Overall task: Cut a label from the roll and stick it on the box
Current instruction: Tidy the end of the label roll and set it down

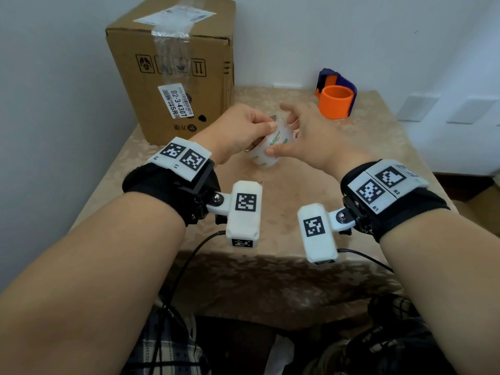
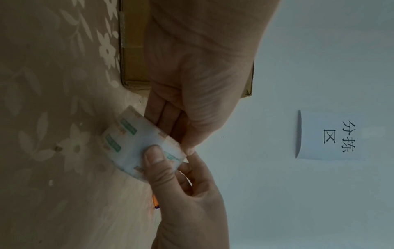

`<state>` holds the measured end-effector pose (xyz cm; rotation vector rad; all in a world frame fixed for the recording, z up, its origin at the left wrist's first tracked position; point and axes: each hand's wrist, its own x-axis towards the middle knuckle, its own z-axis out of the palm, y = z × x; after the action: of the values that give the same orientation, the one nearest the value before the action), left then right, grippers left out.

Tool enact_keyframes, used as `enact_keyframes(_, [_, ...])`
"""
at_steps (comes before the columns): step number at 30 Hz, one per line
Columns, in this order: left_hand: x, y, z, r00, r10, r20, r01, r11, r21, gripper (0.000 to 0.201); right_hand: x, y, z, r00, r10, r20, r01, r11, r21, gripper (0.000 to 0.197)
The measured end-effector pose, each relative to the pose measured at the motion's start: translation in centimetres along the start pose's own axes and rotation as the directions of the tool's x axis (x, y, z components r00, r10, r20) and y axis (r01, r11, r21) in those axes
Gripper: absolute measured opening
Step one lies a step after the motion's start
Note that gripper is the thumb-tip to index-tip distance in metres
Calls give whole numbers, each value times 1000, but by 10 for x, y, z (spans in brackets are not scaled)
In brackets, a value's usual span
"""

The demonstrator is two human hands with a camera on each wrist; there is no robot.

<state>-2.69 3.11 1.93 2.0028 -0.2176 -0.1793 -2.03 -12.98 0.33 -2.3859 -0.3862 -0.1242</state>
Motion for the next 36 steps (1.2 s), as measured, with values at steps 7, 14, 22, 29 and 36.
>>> enact_keyframes(7, [1,-3,-3,1000,-11,-20,11,1000,-18,20,-1,-2,0,999,-25,-42,26,999,38,68])
enact_keyframes(14, [-1,-3,-3,1000,-6,22,5,1000,18,21,4,1,-1,1000,-22,-16,23,999,26,52])
enact_keyframes(22, [1,-2,-3,1000,-24,11,24,1000,9,19,0,1,1,999,-21,-45,23,999,42,62])
enact_keyframes(29, [2,-7,-3,1000,-26,8,26,999,-19,19,1,-2,1,998,-42,-49,44,998,35,56])
enact_keyframes(36, [3,-6,0,1000,-2,11,2,1000,0,17,-5,-2,3,999,-28,-38,27,999,-19,34])
